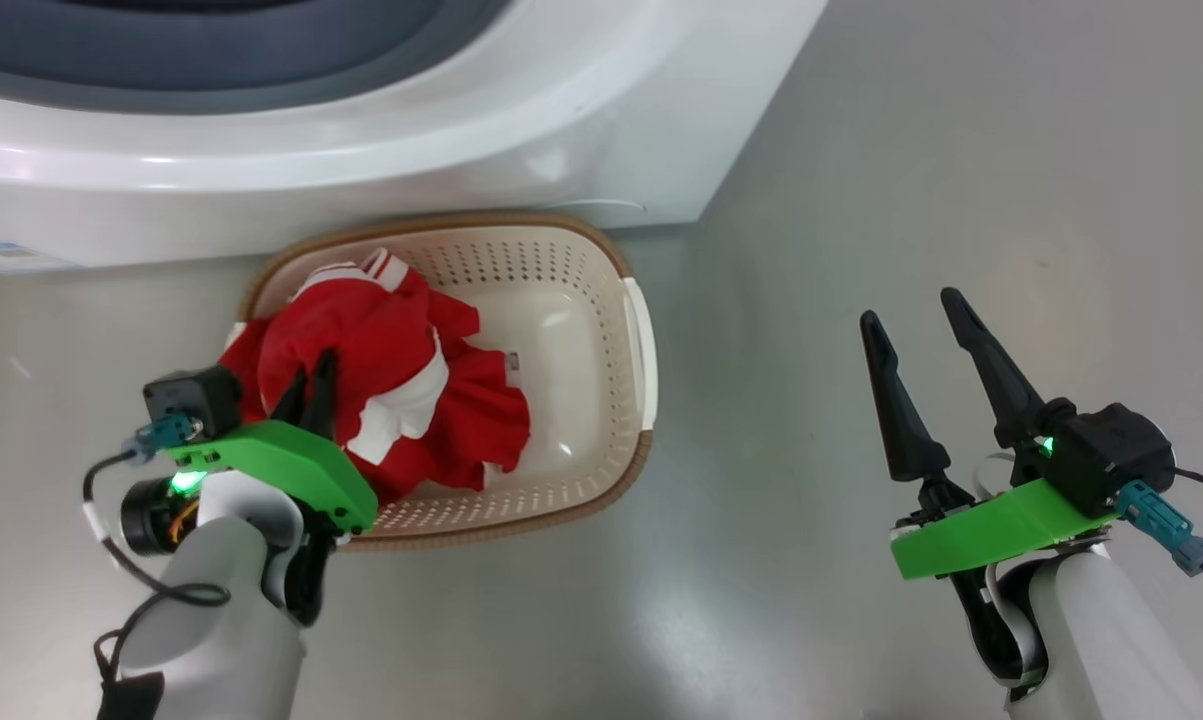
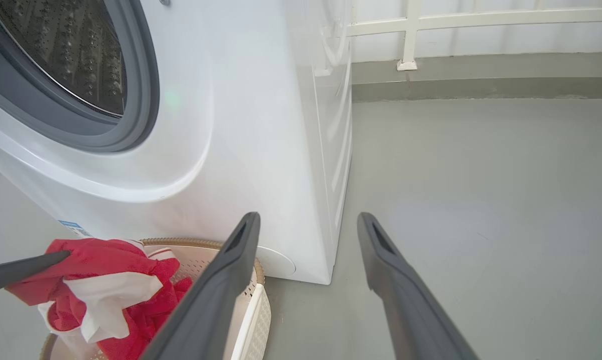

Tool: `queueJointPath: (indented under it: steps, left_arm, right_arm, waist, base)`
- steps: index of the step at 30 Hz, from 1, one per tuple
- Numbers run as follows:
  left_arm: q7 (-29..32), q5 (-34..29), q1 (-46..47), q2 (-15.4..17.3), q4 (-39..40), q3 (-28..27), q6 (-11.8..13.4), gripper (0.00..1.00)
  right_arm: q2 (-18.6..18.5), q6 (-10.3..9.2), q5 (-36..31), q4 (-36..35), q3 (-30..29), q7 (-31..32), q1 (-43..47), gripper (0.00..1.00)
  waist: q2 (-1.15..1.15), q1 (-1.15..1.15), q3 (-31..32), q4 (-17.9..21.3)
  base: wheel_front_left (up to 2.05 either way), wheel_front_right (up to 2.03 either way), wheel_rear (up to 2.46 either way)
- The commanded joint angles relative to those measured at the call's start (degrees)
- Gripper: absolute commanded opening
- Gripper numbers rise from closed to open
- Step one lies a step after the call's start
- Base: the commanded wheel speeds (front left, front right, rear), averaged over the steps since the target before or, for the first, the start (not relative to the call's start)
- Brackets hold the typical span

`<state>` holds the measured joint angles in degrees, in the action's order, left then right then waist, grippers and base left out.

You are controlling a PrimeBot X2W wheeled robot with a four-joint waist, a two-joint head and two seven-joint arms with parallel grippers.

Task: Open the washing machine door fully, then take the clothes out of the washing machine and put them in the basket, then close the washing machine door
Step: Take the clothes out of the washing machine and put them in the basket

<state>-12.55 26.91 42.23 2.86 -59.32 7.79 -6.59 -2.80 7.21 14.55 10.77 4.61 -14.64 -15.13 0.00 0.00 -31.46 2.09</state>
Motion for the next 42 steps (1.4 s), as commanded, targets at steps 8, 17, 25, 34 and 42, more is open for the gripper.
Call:
queueJointPath:
  steps: [8, 17, 25, 34, 42]
  left_arm:
    - [4.86, 1.57, 3.97, 3.28, -8.75, -0.35, -0.57, 0.0]
    - [12.54, 2.49, 6.35, 4.63, -12.91, 1.22, -0.82, 0.0]
    - [13.07, 2.03, 7.17, 6.28, -13.77, 2.42, -0.7, 0.29]
    - [7.8, 2.28, 6.38, 5.62, -14.02, 2.61, -0.1, 1.0]
    - [1.46, 4.01, 4.39, 4.25, -13.93, 1.35, 0.76, 1.0]
  right_arm:
    - [-0.08, 0.28, 1.71, -1.78, 2.0, -0.36, -1.04, 1.0]
    - [-0.08, 0.28, 2.93, -1.88, 2.4, -0.36, -1.87, 1.0]
    - [-0.08, 0.28, 3.43, -2.04, 2.65, -0.36, -2.37, 1.0]
    - [-0.08, 0.28, 3.05, -1.18, 1.55, -0.36, -2.18, 1.0]
    - [-0.08, 0.28, 1.58, -0.81, 0.58, -0.36, -1.35, 1.0]
  waist:
    - [0.0, 0.0, -4.03, 3.73]
    - [0.0, 0.0, -5.87, 5.51]
    - [0.0, 0.0, -6.86, 6.29]
    - [0.0, 0.0, -4.69, 5.18]
    - [0.0, 0.0, -0.58, 3.23]
  base:
    - [0.0, 0.0, 0.0]
    - [0.0, 0.0, 0.0]
    - [0.0, 0.0, 0.0]
    - [0.0, 0.0, 0.0]
    - [0.0, 0.0, 0.0]
